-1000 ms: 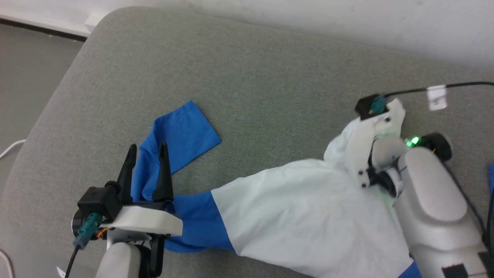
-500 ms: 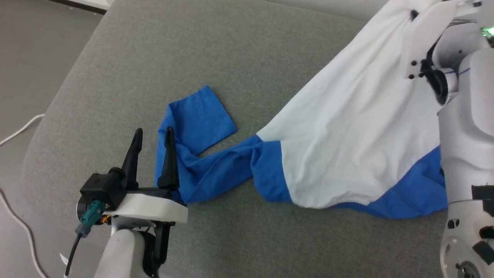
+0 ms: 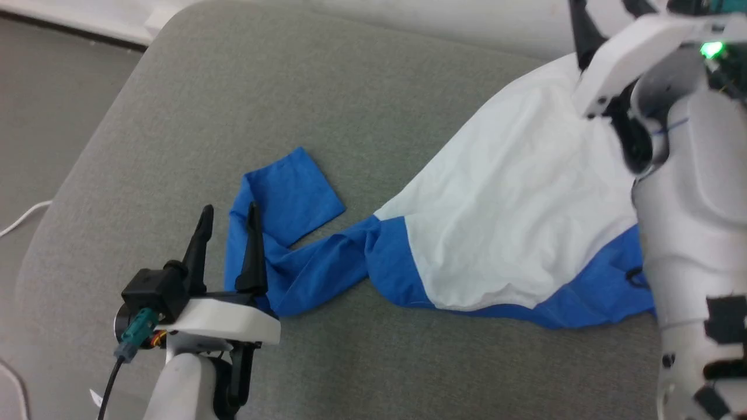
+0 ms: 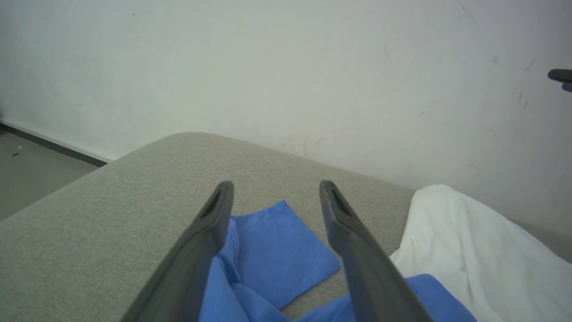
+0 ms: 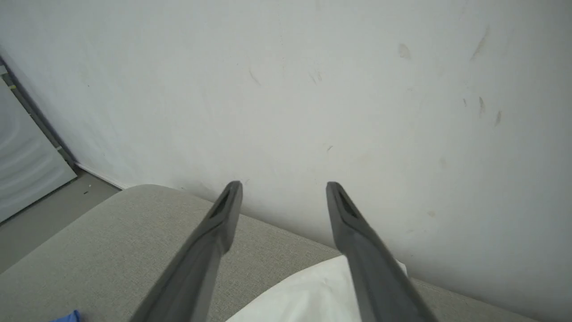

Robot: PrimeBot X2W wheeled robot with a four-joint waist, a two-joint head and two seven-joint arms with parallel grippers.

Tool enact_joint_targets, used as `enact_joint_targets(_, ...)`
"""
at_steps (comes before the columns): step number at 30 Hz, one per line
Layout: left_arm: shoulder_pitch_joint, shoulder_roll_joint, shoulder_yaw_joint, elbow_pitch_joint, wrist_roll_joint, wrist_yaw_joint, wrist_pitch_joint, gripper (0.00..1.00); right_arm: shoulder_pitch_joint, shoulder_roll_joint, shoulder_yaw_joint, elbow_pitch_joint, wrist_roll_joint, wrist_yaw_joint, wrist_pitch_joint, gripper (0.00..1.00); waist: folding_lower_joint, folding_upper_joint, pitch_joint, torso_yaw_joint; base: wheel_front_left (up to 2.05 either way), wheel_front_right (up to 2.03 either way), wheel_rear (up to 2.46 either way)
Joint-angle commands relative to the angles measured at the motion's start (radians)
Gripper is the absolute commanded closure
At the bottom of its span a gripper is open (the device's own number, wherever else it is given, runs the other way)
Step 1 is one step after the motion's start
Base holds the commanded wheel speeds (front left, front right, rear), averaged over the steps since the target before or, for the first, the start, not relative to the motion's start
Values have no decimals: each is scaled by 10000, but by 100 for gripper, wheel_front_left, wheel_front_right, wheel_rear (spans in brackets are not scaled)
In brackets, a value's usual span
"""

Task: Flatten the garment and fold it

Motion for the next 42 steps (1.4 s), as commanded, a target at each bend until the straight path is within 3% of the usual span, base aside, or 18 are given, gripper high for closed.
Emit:
enact_joint_targets(1, 161, -20, 75, 36, 142, -64, -47, 0, 535, 9, 197, -236, 246, -17, -179, 0, 2, 0, -626, -645, 0, 0, 0)
enact_joint_targets(6, 517, 32, 275, 148, 202, -113, -47, 0, 2716, 9, 265, -1752, 952, -17, -506, 0, 2, 0, -1287, -1264, 0, 0, 0)
enact_joint_targets(13, 985, 22, 358, 162, 115, -90, -47, 0, 6444, 10, -684, -4256, 1532, -17, -77, 0, 2, 0, -1844, -1708, 0, 0, 0)
enact_joint_targets(17, 1166, 13, 336, 148, 29, -59, -47, 0, 8215, 10, -1273, -5341, 1752, -17, 696, 0, 2, 0, -1912, -1791, 0, 0, 0)
enact_joint_targets(21, 1273, 8, 316, 160, -18, -38, -47, 0, 9210, 10, -1099, -5994, 1865, -17, 1992, 0, 2, 0, -1920, -1841, 0, 0, 0)
enact_joint_targets(26, 1266, 3, 206, 200, -46, -38, -47, 0, 9488, 10, -412, -6317, 2032, -17, 3992, 0, 2, 0, -1839, -1787, 0, 0, 0)
enact_joint_targets(30, 1181, -1, 110, 217, -81, -51, -47, 0, 9128, 10, -340, -6294, 1930, -17, 4595, 0, 2, 0, -1695, -1703, 0, 0, 0)
enact_joint_targets(42, 875, -15, -74, 296, -279, -77, -47, 0, 7492, 10, -1250, -4755, -325, -17, 6013, 0, 2, 0, -1009, -1337, 0, 0, 0)
